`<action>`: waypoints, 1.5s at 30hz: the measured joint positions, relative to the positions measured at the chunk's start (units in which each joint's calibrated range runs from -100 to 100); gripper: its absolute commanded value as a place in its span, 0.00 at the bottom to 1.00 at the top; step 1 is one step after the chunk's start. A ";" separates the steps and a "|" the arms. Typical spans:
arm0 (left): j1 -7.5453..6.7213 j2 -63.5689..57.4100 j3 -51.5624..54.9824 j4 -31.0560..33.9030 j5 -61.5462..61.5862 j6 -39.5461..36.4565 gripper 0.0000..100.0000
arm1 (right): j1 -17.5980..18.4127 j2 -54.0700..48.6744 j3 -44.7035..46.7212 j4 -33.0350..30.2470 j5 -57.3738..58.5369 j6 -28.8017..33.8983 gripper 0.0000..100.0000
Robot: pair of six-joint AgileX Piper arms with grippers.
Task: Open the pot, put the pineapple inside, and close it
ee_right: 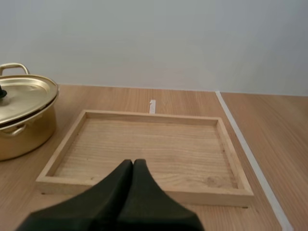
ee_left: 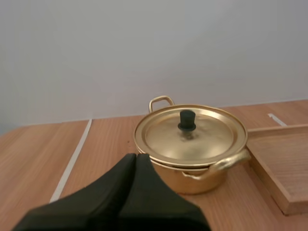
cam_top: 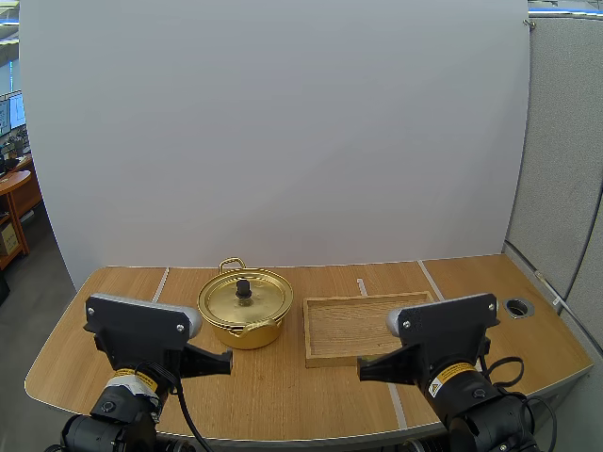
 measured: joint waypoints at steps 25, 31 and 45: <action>0.00 0.00 0.00 0.00 1.99 -0.93 0.00 | 0.00 0.00 0.00 0.00 0.68 0.00 0.00; 0.00 0.00 0.00 0.00 1.99 -0.93 0.00 | 0.00 0.00 0.00 0.00 0.68 0.00 0.00; 0.00 0.00 0.00 0.00 1.99 -0.93 0.00 | 0.00 0.00 0.00 0.00 0.68 0.00 0.00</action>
